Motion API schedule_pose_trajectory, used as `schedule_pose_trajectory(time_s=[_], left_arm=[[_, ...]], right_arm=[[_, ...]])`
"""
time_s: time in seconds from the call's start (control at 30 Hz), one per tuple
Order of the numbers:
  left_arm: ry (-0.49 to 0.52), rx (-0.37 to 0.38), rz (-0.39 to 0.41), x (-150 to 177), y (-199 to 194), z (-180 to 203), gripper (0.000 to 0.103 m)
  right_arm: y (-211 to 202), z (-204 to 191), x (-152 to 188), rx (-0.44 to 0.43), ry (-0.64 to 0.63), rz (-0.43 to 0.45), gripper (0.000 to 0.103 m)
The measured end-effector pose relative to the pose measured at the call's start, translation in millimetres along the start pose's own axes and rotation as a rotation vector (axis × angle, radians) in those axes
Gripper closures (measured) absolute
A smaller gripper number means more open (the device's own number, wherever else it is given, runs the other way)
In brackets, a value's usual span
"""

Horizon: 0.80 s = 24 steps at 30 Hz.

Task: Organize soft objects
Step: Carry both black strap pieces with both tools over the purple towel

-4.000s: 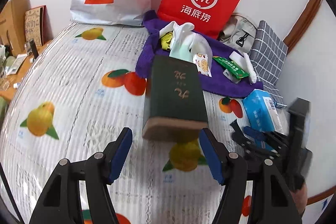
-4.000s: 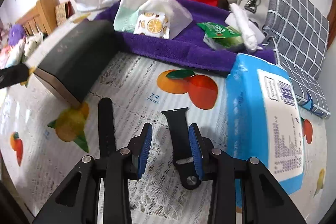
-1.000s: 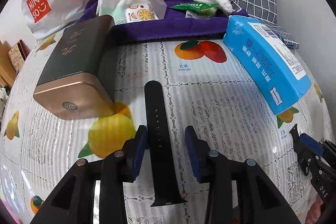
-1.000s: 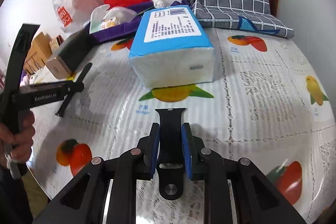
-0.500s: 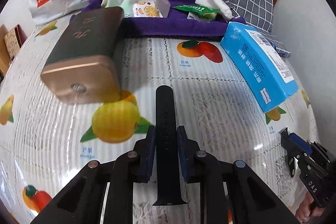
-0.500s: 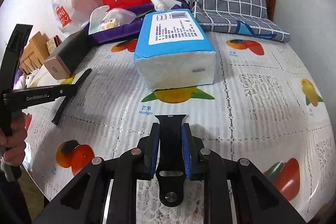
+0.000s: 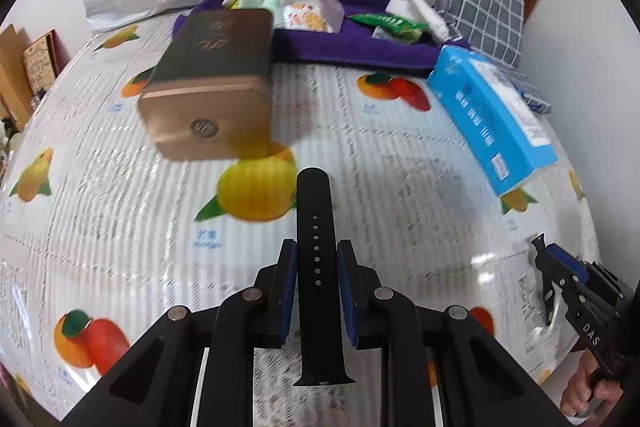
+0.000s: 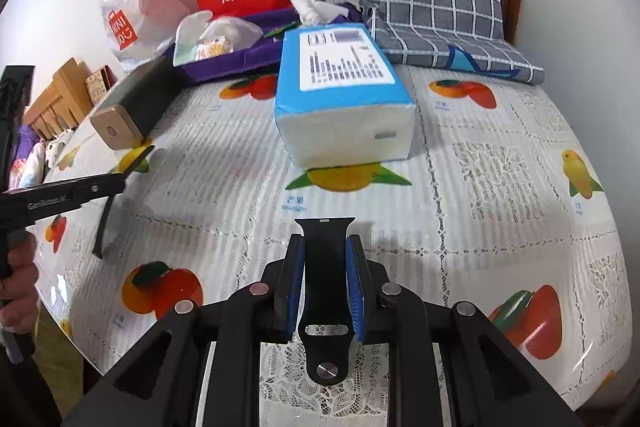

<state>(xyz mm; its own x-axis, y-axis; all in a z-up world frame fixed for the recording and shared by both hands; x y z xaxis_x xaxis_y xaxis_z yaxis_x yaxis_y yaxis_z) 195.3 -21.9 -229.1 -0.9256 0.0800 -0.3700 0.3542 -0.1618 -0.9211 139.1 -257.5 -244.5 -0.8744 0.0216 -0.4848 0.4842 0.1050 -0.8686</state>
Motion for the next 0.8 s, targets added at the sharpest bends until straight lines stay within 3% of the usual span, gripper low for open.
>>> schedule_pose_trajectory(time_s=[0.17,0.23,0.3,0.47,0.53,0.8], left_arm=[[-0.005,-0.005,-0.019,9.1,4.0,-7.3,0.082],[0.0,-0.013,-0.028,11.1,2.9,-7.6,0.08],[0.011,-0.021,-0.026,11.7,3.5,-6.2,0.079],[0.049,-0.084,0.003,11.9,6.1,2.4,0.078],[0.058,-0.103,0.015,11.8,6.3,2.8,0.082],[0.026,-0.037,0.003,9.4,6.2,-5.2,0.082]], right_arm=[[8.5,0.6,8.7,-0.005,-0.016,-0.036,0.078],[6.8,-0.4,12.6,0.002,-0.051,-0.048,0.058],[6.4,0.2,16.3,0.03,-0.07,-0.05,0.052],[7.4,3.4,18.9,0.037,-0.051,0.016,0.053],[8.3,5.6,16.9,0.054,-0.043,0.029,0.063],[8.0,15.5,15.5,-0.019,-0.008,0.028,0.066]])
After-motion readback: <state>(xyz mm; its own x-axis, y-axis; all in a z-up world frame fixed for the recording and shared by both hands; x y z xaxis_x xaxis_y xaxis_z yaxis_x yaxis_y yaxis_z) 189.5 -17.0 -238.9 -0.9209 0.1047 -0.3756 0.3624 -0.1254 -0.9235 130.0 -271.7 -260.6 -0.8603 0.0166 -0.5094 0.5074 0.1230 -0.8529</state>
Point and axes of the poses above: each gripper's, at about its wrist camera, not at the fingertips, and y roughly the way its jaws point, z to its right, x to its underside, the point moved 4 cm from there along y, roughly the way its jaws point, and after that the axes turned 9 degrees about -z, right-handed, at the moved point
